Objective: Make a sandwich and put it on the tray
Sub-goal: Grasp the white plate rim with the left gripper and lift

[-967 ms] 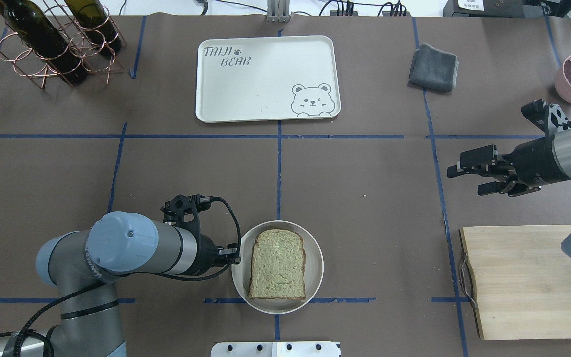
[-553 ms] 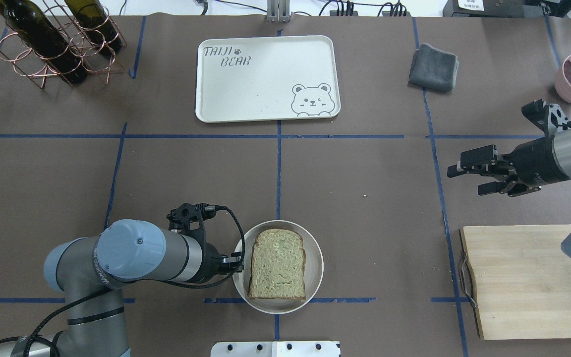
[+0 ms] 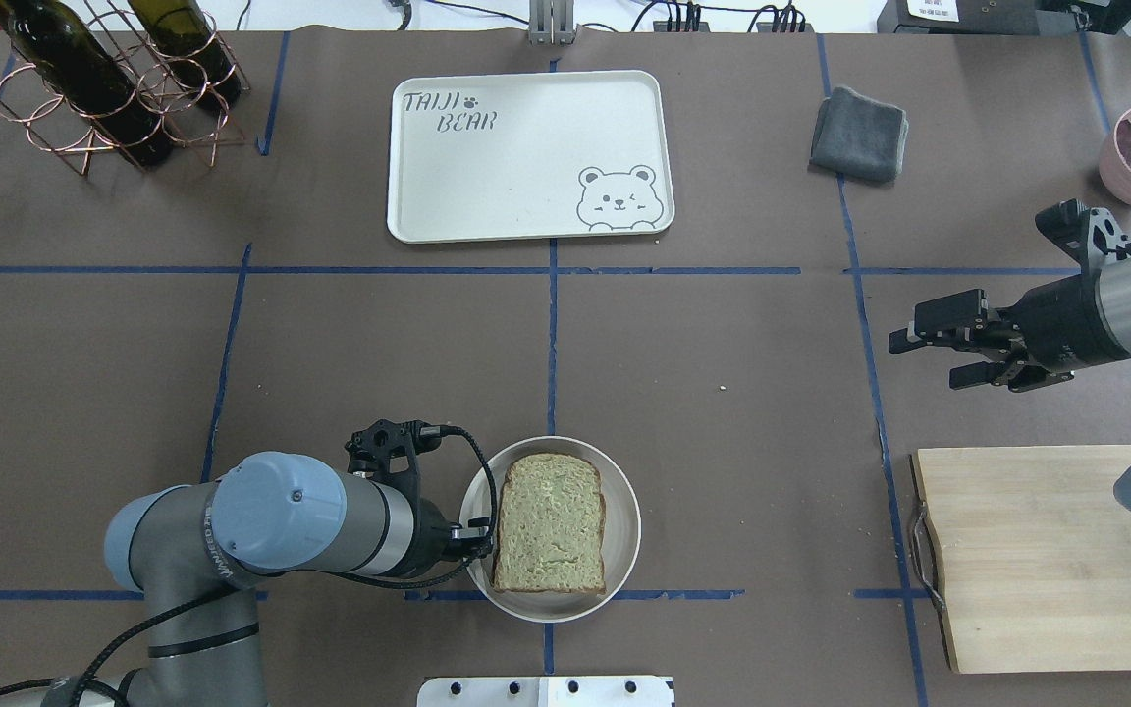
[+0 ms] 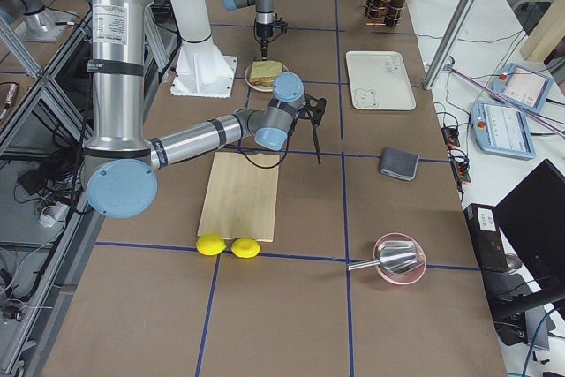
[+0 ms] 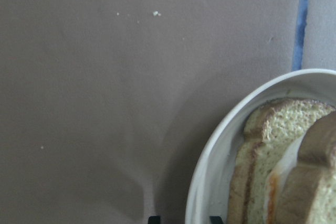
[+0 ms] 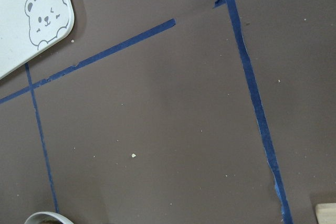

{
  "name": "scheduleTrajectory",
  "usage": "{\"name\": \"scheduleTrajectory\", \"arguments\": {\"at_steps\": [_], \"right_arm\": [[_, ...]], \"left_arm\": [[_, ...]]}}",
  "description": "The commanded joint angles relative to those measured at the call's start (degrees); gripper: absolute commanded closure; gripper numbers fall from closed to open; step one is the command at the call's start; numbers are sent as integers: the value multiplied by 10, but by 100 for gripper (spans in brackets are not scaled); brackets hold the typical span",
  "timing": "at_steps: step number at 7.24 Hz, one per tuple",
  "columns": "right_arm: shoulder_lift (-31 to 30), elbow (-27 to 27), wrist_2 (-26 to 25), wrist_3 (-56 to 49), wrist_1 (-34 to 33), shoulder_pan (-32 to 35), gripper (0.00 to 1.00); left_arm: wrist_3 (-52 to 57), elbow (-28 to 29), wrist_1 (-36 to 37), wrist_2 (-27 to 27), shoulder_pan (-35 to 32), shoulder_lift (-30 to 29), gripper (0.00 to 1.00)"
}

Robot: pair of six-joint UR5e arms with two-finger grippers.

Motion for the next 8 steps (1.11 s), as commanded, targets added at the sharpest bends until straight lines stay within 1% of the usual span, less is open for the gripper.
{"name": "scheduleTrajectory", "arguments": {"at_steps": [1, 2, 4, 5, 6, 7, 8], "right_arm": [[-5, 0, 0, 0, 0, 0, 0], [-5, 0, 0, 0, 0, 0, 0], [-5, 0, 0, 0, 0, 0, 0], [-5, 0, 0, 0, 0, 0, 0], [-5, 0, 0, 0, 0, 0, 0], [-6, -2, 0, 0, 0, 0, 0], [-6, -2, 0, 0, 1, 0, 0]], "left_arm": [[0, 6, 0, 0, 2, -3, 69], [0, 7, 0, -1, 2, -4, 69], [0, 8, -2, -2, 2, -10, 93], [0, 0, -3, -7, 2, -12, 100], [-2, -7, -3, -7, 0, -16, 100], [-62, -20, -9, -8, -1, -21, 100], [-126, -17, -31, -7, -9, -27, 100]]}}
